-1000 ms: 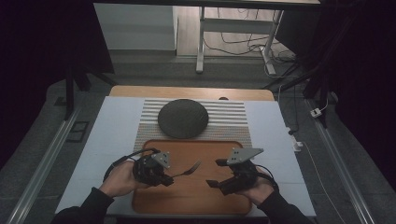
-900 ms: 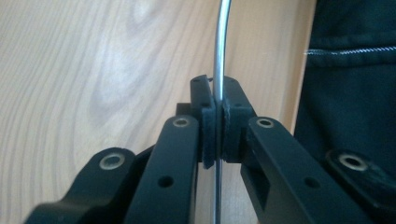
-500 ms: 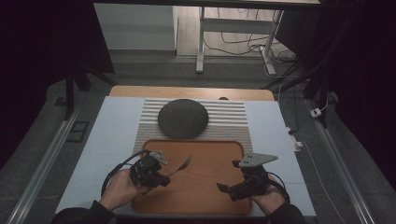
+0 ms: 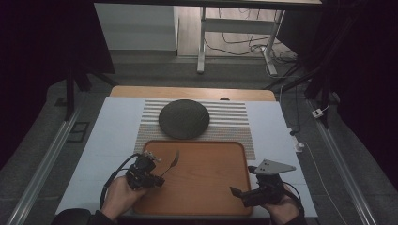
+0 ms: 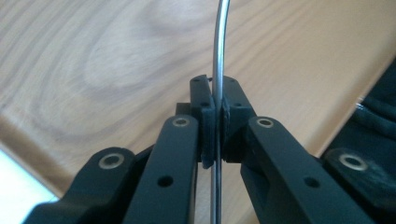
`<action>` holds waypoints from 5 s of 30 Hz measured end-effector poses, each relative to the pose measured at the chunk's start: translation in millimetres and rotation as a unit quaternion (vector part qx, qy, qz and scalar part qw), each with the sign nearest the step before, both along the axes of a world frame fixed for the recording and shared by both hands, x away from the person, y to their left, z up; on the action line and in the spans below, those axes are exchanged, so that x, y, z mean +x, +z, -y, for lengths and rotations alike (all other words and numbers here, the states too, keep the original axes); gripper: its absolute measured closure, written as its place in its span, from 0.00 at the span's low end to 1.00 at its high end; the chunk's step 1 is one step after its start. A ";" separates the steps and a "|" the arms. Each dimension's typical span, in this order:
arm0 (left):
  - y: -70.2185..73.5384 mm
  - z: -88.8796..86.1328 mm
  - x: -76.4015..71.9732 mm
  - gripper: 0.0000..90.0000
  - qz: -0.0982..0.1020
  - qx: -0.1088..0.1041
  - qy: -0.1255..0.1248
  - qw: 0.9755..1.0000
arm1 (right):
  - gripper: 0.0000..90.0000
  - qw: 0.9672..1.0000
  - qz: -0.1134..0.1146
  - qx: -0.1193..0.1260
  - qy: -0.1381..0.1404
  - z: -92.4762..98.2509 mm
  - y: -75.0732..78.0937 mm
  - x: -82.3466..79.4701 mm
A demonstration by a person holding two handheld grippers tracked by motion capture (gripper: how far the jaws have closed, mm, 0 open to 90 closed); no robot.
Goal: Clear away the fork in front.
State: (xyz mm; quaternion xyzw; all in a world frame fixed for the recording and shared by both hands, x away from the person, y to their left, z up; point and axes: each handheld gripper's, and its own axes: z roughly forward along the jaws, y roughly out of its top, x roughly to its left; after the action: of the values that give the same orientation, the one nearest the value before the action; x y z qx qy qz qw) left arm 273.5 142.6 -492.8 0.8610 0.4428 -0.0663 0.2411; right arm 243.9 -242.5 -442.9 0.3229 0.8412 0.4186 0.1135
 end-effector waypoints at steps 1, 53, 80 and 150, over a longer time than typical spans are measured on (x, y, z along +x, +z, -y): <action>-1.7 -0.4 0.4 0.95 -0.003 0.002 0.006 1.000 | 0.03 1.000 0.000 -0.002 -0.007 3.3 -0.7 -1.3; -19.6 18.3 45.7 0.98 0.037 0.014 -0.009 0.999 | 0.03 0.999 -0.020 -0.008 -0.034 18.2 -5.0 0.2; -22.6 -33.2 65.6 0.97 0.042 0.018 0.054 0.997 | 0.03 0.999 -0.031 -0.013 -0.038 17.3 -5.8 2.1; 33.1 -126.7 -57.8 0.00 0.179 -0.137 0.068 0.972 | 0.03 0.999 -0.032 -0.013 -0.039 17.2 -5.9 2.5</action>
State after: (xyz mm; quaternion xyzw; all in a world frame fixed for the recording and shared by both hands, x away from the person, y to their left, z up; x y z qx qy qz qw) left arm 215.7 269.3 -459.7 0.7858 0.4362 0.0456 0.4361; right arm 246.4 -259.6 -448.9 0.3671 0.8366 0.3924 0.1066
